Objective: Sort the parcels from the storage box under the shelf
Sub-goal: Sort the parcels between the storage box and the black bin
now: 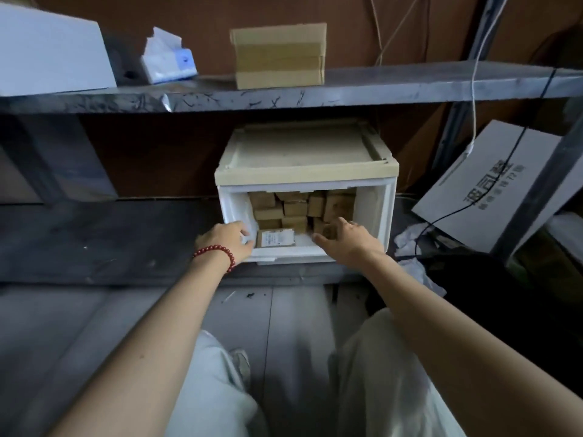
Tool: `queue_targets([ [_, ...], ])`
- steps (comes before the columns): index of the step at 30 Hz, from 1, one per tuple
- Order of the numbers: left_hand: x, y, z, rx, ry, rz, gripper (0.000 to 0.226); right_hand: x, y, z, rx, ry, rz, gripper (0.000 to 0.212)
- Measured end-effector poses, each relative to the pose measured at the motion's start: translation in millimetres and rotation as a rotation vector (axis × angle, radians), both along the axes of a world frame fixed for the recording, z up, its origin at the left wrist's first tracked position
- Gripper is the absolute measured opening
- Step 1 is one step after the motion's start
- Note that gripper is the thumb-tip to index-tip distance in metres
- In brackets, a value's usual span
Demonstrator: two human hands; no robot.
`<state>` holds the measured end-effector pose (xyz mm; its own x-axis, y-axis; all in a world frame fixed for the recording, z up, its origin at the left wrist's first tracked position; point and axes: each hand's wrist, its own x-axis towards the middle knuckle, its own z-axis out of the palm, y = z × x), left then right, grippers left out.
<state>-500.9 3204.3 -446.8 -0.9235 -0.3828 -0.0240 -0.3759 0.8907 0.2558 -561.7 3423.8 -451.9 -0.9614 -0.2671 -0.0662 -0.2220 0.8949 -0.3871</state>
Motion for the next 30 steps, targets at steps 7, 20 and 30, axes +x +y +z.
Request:
queue_targets([
  [7,-41.4,-15.1,-53.1,0.289,0.01,0.064,0.028,-26.3,-26.6,-41.4,-0.007,-0.081,-0.069,0.067],
  [20,-128.4,-23.3,-78.9,0.196,-0.067,-0.067,0.039,-89.9,-62.3,-62.7,-0.015,-0.079,-0.046,0.063],
  [30,-201.3,-49.4,-129.7,0.102,-0.142,-0.176,0.048,-157.2,-76.2,-99.6,0.063,-0.128,-0.097,0.069],
])
